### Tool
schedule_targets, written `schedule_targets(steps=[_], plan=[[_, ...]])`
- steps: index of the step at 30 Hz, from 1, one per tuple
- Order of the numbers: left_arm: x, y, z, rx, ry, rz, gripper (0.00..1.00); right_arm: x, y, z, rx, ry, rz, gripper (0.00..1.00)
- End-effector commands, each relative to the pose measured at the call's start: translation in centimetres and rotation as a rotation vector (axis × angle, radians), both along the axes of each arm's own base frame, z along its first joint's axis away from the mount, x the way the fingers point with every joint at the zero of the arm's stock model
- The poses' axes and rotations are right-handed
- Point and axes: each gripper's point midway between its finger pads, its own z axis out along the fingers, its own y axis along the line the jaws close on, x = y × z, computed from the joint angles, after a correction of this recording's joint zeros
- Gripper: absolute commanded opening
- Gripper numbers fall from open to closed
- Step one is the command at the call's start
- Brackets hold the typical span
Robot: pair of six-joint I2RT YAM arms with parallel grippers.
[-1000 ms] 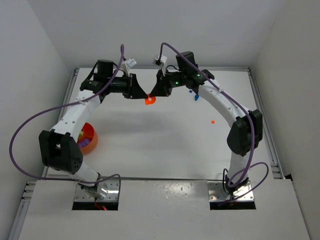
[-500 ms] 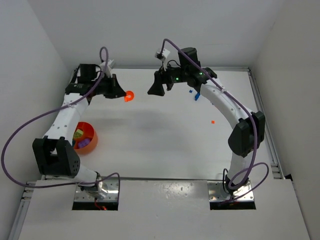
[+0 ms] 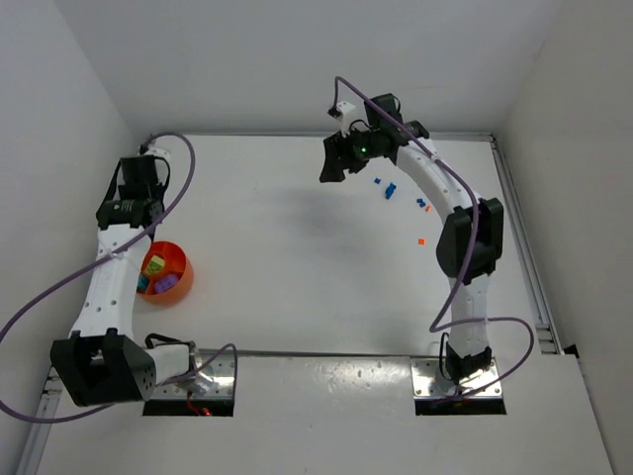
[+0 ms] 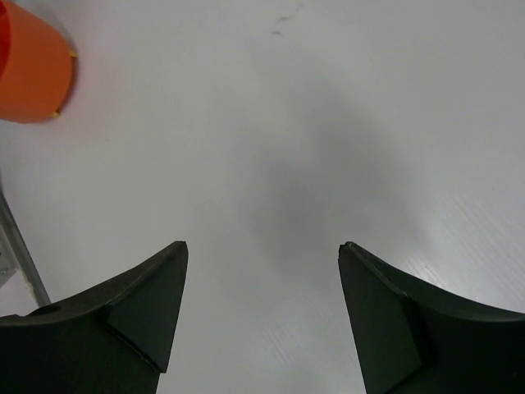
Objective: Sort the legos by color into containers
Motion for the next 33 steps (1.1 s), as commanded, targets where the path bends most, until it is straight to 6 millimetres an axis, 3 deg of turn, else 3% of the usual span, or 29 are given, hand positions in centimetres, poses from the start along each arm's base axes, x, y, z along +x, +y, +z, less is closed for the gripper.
schedule_targets(steps=[1, 6, 11, 24, 33], plan=[[-4.4, 5.3, 0.2, 0.229, 0.101, 0.208, 0.00, 1.2, -0.6, -0.1, -0.025, -0.003, 0.022, 0.74], [-6.4, 7.5, -0.9, 0.309, 0.126, 0.310, 0.00, 2.1, 0.0, -0.2, -0.017, 0.005, 0.043, 0.74], [-6.9, 8.3, -2.3, 0.330, 0.137, 0.358, 0.00, 2.7, 0.2, -0.2, -0.022, 0.001, 0.049, 0.74], [-4.1, 6.9, -7.8, 0.209, 0.211, 0.240, 0.00, 2.5, -0.3, -0.8, -0.049, 0.015, 0.030, 0.74], [-2.3, 5.9, -9.1, 0.148, 0.248, 0.158, 0.01, 2.5, -0.3, -1.0, -0.046, 0.021, 0.024, 0.74]])
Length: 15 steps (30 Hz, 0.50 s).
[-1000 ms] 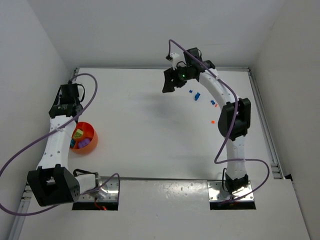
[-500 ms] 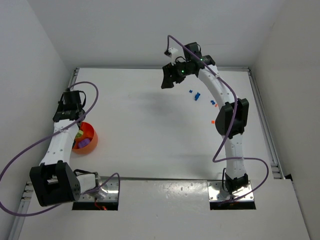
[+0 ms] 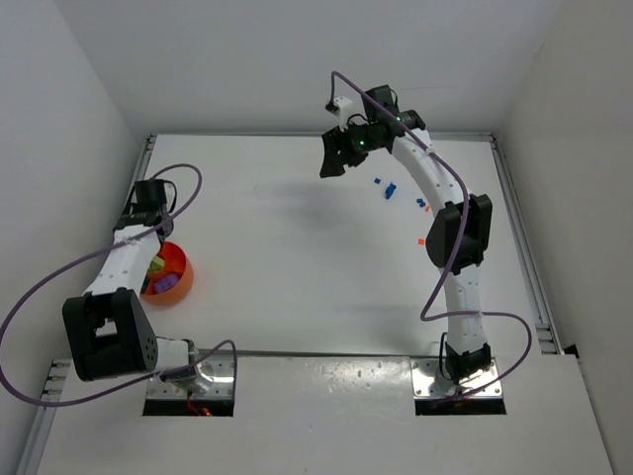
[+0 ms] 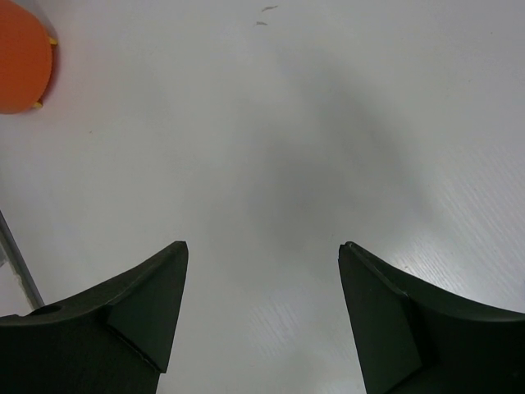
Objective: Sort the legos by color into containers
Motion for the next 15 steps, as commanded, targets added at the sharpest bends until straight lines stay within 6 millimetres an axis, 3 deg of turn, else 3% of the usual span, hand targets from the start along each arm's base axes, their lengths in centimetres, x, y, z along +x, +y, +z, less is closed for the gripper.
schedule_targets(steps=[1, 5, 10, 15], plan=[[1.5, -0.2, 1.0, -0.038, -0.051, -0.026, 0.03, 0.2, 0.3, 0.0, 0.000, -0.018, 0.004, 0.74], [1.6, -0.6, 0.7, -0.061, -0.035, -0.042, 0.07, 0.3, 0.1, 0.0, -0.008, -0.020, -0.003, 0.74], [2.0, -1.4, 0.8, -0.098, -0.038, -0.095, 0.42, 0.2, -0.2, -0.9, -0.030, -0.007, -0.017, 0.74], [3.3, -1.5, 3.4, -0.113, -0.105, -0.099, 0.48, 0.6, -1.6, -1.6, -0.060, 0.000, -0.045, 0.74]])
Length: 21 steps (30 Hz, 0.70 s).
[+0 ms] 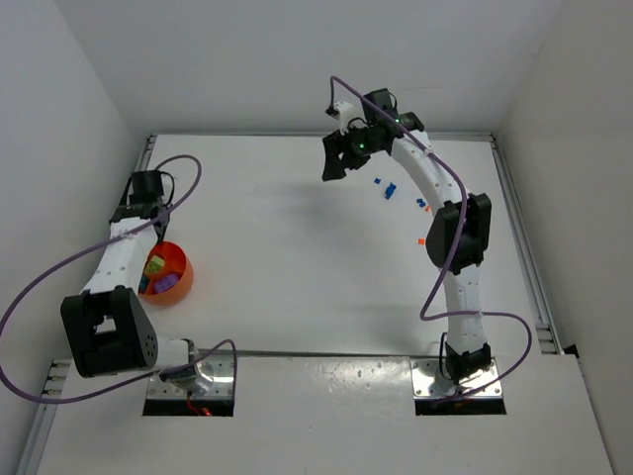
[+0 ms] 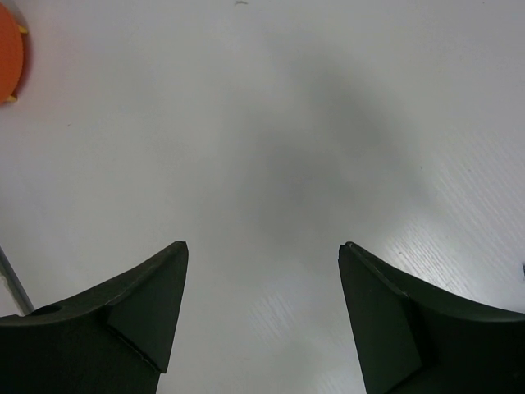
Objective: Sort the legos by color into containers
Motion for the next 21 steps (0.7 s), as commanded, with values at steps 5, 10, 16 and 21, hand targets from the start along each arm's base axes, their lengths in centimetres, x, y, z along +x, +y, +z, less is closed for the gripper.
schedule_targets(steps=[5, 10, 16, 21], plan=[[4.7, -1.1, 11.5, -0.089, -0.344, 0.007, 0.48, 2.9, -4.9, -0.8, -0.049, 0.013, -0.203, 0.73], [7.5, -6.1, 19.7, -0.215, -0.573, -0.158, 0.54, 5.3, -14.4, -4.2, -0.150, 0.069, -0.435, 0.70], [9.8, -13.8, 21.5, -0.320, -0.580, -0.346, 0.60, 6.3, -22.2, -7.8, -0.287, 0.082, -0.533, 0.67], [11.4, -18.2, 19.6, -0.360, -0.502, -0.441, 0.61, 6.9, -26.6, -9.3, -0.391, 0.069, -0.568, 0.53]])
